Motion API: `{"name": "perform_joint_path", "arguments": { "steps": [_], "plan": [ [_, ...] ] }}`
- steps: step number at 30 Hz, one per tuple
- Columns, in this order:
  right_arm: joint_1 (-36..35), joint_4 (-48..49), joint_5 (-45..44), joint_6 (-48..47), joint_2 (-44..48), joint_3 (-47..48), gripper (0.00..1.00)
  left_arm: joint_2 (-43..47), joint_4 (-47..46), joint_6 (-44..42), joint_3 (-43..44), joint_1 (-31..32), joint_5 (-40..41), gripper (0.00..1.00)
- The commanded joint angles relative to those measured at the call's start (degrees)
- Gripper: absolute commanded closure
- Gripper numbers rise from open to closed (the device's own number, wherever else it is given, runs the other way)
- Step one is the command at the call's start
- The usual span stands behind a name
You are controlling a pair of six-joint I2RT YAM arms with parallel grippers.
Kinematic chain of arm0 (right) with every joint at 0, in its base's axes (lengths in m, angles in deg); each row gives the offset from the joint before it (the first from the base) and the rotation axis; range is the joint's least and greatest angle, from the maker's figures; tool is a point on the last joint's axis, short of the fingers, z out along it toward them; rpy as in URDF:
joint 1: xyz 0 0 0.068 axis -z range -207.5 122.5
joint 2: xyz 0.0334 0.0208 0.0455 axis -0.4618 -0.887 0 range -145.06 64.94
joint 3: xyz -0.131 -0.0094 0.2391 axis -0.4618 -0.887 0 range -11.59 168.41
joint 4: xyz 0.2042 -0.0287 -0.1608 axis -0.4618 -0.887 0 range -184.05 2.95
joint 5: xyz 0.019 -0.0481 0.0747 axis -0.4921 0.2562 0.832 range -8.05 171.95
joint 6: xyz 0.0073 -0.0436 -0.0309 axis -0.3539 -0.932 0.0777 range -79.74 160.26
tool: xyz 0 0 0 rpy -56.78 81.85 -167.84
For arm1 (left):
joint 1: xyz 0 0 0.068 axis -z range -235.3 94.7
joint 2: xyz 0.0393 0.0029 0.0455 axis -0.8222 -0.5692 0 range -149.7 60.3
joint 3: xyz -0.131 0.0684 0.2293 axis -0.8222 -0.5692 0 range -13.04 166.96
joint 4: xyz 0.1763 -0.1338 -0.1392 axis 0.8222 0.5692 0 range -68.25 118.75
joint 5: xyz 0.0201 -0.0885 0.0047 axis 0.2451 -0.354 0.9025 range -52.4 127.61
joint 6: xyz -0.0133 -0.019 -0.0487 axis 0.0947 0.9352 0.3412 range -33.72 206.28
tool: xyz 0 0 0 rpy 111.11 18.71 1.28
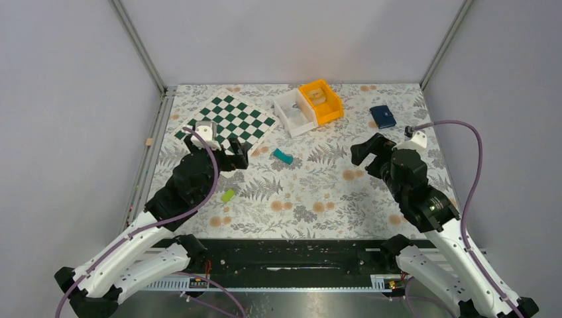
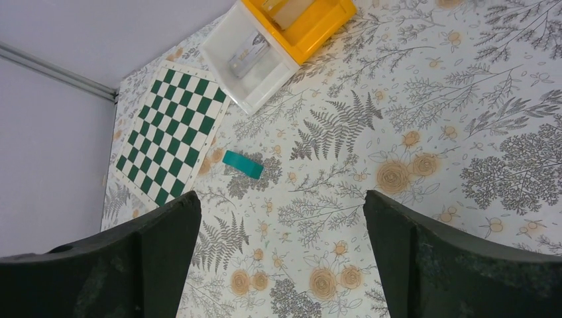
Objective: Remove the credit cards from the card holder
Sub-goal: Move the card holder to the center of the board.
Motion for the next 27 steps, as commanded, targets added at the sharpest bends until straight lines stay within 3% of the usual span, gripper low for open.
{"name": "perform_joint_path", "arguments": {
  "steps": [1, 9, 16, 20, 27],
  "plan": [
    [-0.47, -0.65, -3.78, -2.43, 0.77, 2.96, 0.01, 1.78, -1.32, -0.68, 1.94, 0.19, -1.00, 0.01],
    [-0.50, 6.64, -11.54, -8.87, -2.36, 1.97, 0.01, 2.66, 5.96, 0.80, 5.24, 0.18, 1.34, 0.01],
    [2.19, 20.14, -22.17, -34.34, -17.53, 4.91, 0.02, 5.43, 7.14, 0.26, 1.59, 0.19, -0.46, 0.01],
    [11.55, 15.83, -14.96, -34.97, -30.46, 13.60, 0.02, 5.51, 7.16, -0.05, 1.47, 0.15, -2.25, 0.01],
    [26.76, 4.69, 2.27, -24.70, -52.47, 31.44, 0.01, 7.62, 6.71, -0.38, -0.50, 0.33, -1.48, 0.01]
  ]
}}
